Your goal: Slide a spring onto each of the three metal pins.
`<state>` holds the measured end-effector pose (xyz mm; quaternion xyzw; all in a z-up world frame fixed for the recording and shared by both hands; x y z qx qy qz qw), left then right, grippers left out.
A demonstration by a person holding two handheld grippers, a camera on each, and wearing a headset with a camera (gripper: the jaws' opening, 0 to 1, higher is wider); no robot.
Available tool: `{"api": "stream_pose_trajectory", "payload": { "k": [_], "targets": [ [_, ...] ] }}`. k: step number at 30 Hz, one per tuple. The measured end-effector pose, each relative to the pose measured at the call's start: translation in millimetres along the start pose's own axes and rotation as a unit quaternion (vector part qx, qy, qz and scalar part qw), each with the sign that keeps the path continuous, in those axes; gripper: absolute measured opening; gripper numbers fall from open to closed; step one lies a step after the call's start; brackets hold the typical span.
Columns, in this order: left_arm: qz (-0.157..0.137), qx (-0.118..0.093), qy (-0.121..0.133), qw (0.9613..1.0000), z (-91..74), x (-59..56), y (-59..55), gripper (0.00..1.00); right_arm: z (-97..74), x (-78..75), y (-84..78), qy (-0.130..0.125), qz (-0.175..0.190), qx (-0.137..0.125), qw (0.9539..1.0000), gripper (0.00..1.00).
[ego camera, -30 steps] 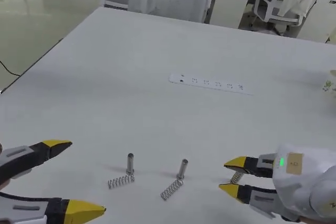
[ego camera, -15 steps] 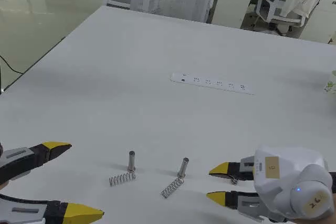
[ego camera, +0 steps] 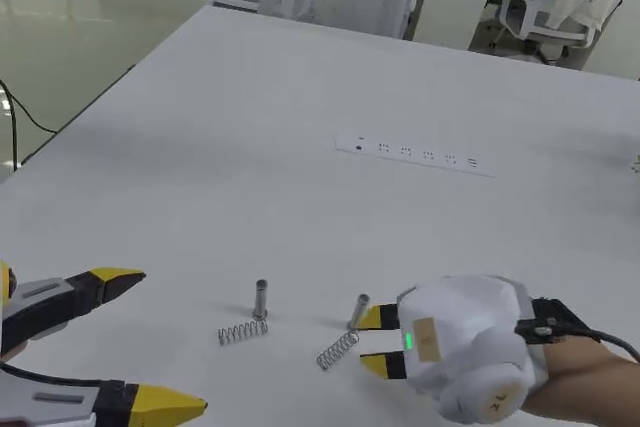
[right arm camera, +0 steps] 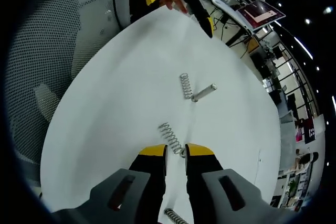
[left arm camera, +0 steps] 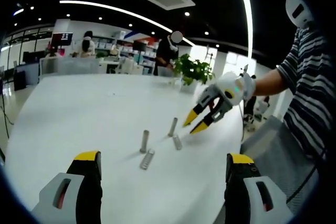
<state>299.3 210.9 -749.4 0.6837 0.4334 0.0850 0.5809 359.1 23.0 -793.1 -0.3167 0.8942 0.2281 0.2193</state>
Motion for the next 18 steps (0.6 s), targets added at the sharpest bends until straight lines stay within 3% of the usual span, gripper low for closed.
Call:
{"api": "stream_pose_trajectory", "payload": {
  "k": [2,7,18],
  "targets": [
    [-0.001,-0.002,0.0,1.0,-1.5,0.2,0.3,0.96,4.8,-0.4,1.8,0.01,0.001,-0.005,0.9999,0.14],
    [-0.002,-0.002,0.003,1.0,-4.6,1.3,-0.2,0.96,14.4,2.4,-1.1,0.029,-0.037,0.01,0.9988,0.14],
    [-0.01,-0.002,0.008,0.9999,-9.7,3.1,-5.7,0.95,31.6,-0.1,-6.0,0.058,-0.034,0.019,0.9975,0.15]
  ]
}}
Point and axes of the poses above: the centre of the closed fingertips' face, and the gripper's own axes: z roughly forward along the fingers, x roughly to its left, y roughly out of its top, the point moved 4 cm from there along -z, roughly backward along the fingers, and after that the axes turned 11 degrees about -z, right-handed, at the moved point
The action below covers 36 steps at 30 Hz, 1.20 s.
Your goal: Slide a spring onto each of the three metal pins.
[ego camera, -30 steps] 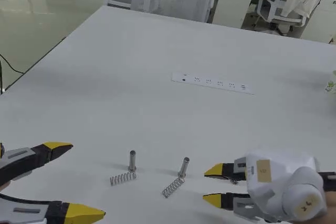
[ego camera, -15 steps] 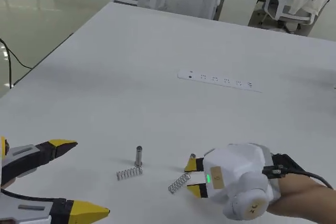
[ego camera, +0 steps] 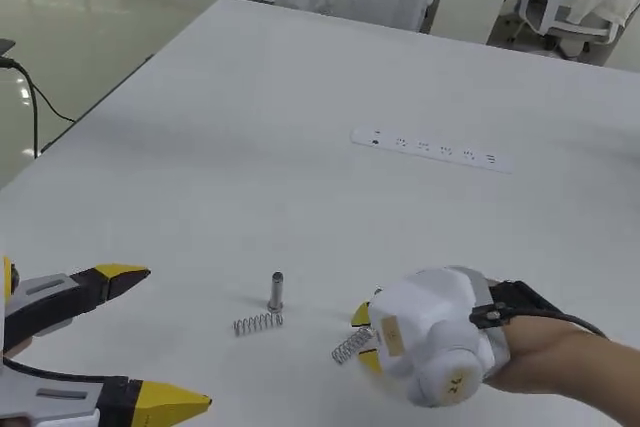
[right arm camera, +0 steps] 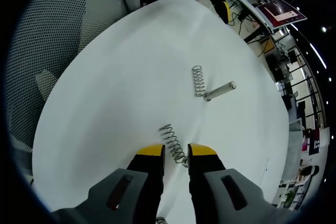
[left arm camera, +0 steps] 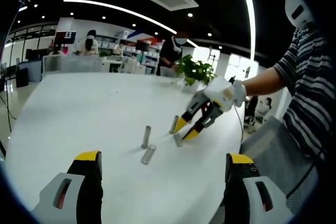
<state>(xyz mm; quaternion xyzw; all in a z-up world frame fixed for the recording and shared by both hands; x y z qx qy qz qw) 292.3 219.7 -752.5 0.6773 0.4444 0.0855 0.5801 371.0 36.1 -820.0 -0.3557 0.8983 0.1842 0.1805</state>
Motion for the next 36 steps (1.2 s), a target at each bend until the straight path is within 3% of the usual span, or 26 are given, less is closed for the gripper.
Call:
{"api": "stream_pose_trajectory", "payload": {
  "k": [9,12,21,28,36],
  "targets": [
    [-0.001,0.001,0.002,1.0,-1.1,0.8,-0.9,0.95,5.1,9.1,-0.6,0.04,0.013,0.004,0.9991,0.09],
    [-0.002,0.003,0.002,1.0,-0.5,0.4,-2.2,0.95,3.6,9.6,0.4,0.04,0.021,-0.001,0.999,0.08],
    [0.002,0.007,-0.005,1.0,2.5,-3.6,-2.1,0.94,-0.3,13.0,1.0,0.023,0.037,-0.006,0.9991,0.08],
    [0.001,0.01,-0.023,0.9997,5.6,-11.5,-1.7,0.92,-17.5,14.4,5.6,0.007,0.111,-0.037,0.9931,0.08],
    [0.01,0.025,-0.047,0.9986,15.1,-22.8,-2.7,0.86,-34.5,20.9,-1.5,0.0,0.133,-0.029,0.9907,0.08]
  ]
}}
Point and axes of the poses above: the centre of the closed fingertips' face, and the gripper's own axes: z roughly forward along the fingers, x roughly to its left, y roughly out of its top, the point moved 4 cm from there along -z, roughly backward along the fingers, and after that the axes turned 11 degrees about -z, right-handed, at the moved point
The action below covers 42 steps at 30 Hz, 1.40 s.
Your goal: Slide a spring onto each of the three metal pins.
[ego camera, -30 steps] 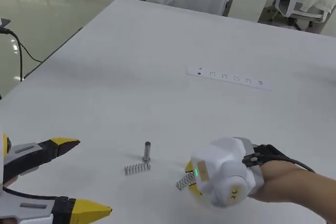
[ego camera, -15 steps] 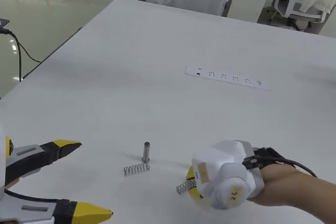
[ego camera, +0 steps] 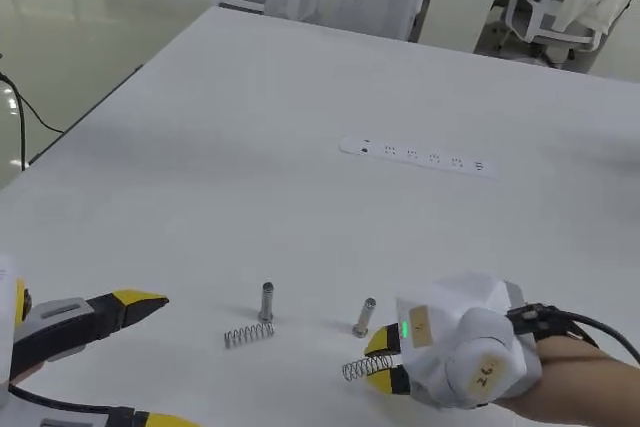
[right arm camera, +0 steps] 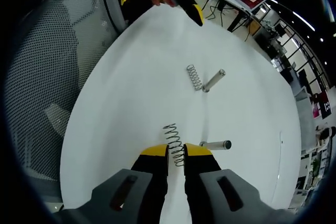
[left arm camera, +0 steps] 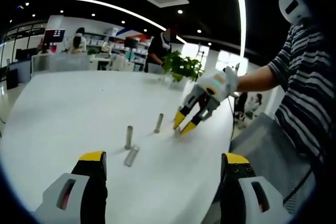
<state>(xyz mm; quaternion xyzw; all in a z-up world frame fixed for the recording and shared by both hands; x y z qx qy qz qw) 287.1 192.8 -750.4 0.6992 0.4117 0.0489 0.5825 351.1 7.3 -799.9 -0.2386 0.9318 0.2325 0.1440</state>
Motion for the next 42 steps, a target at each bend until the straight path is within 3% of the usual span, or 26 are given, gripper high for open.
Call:
{"api": "stream_pose_trajectory", "payload": {
  "k": [4,9,15,18,26,29,39,42],
  "targets": [
    [0.007,0.006,-0.01,0.9999,6.5,-4.4,1.8,0.84,-8.2,1.6,0.4,-0.005,0.02,-0.001,0.9998,0.08],
    [0.015,0.022,-0.021,0.9994,17.9,-5.5,-3.6,0.83,-12.7,6.3,-1.9,-0.008,0.047,0.006,0.9989,0.08],
    [0.021,0.024,-0.039,0.9987,28.3,-14.6,0.2,0.8,-15.1,14.4,-3.8,-0.006,0.098,0.009,0.9952,0.08],
    [0.033,0.039,-0.051,0.9974,35.1,-19.1,-1.7,0.79,-15.0,15.8,-4.2,-0.008,0.112,0.013,0.9936,0.08],
    [0.057,0.066,-0.073,0.9935,51.6,-26.8,-4.3,0.73,-17.8,23.1,4.9,-0.002,0.194,-0.002,0.9809,0.08],
    [0.064,0.073,-0.083,0.9918,59.6,-29.9,-5.3,0.71,-18.6,25.0,6.7,0.001,0.21,0.002,0.9777,0.08],
    [0.098,0.097,-0.116,0.9836,86.9,-40.8,-5.0,0.59,-22.9,29.0,9.1,0.007,0.228,0.011,0.9735,0.08],
    [0.109,0.095,-0.121,0.9821,95.7,-44.1,-3.6,0.6,-24.2,29.5,10.4,0.009,0.233,0.012,0.9725,0.08]
  ]
}}
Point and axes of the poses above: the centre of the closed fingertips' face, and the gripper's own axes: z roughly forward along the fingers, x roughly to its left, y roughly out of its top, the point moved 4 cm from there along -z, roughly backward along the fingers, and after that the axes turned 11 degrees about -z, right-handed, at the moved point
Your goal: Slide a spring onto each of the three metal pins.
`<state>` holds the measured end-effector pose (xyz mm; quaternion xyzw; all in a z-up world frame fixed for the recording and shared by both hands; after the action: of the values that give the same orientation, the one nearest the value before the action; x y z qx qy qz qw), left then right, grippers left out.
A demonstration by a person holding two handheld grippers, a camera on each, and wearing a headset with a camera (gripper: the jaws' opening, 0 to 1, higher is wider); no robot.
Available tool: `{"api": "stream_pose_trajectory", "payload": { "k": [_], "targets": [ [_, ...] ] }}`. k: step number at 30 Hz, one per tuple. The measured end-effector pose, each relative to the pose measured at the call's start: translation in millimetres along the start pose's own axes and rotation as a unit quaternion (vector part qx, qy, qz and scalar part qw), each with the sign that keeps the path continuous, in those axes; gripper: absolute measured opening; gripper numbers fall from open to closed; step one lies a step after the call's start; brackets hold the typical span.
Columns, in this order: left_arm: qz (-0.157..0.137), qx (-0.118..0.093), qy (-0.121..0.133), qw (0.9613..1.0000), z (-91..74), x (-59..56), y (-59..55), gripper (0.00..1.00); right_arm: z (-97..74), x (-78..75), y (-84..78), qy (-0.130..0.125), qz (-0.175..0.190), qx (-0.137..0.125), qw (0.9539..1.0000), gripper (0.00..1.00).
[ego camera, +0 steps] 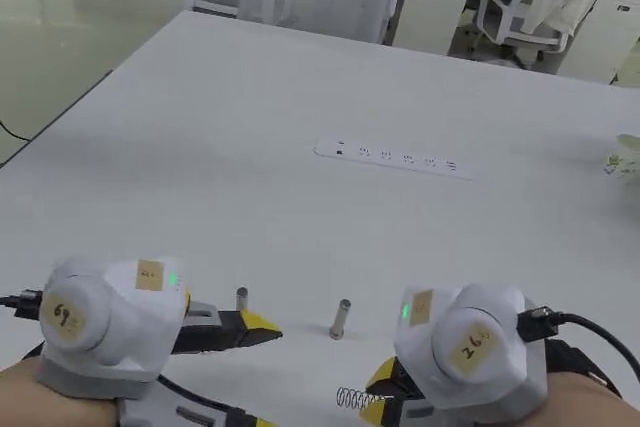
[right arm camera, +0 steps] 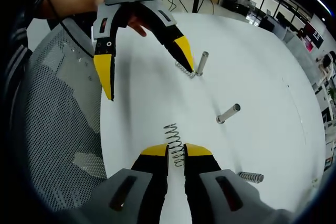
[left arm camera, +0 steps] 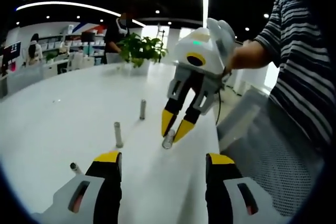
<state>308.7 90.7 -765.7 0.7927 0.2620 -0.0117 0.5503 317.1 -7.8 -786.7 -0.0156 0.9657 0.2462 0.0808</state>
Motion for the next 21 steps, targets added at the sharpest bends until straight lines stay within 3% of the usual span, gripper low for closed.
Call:
{"api": "stream_pose_trajectory", "payload": {
  "k": [12,21],
  "targets": [
    [0.021,0.012,-0.017,0.9996,24.6,0.9,-1.0,0.42,-1.9,3.1,5.9,0.002,-0.009,0.004,1.0,0.08],
    [0.031,0.015,-0.026,0.9991,32.2,-1.8,-0.3,0.3,-3.2,1.9,11.3,0.003,-0.006,0.001,1.0,0.08]
  ]
}}
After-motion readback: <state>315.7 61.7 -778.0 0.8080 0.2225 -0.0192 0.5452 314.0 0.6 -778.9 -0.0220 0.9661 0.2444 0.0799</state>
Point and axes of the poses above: the centre of the closed fingertips' face, and the gripper's own axes: z roughly forward along the fingers, x roughly to its left, y roughly out of its top, the point moved 4 cm from there along -z, roughly backward along the fingers, and after that the axes turned 11 degrees about -z, right-handed, at the moved point
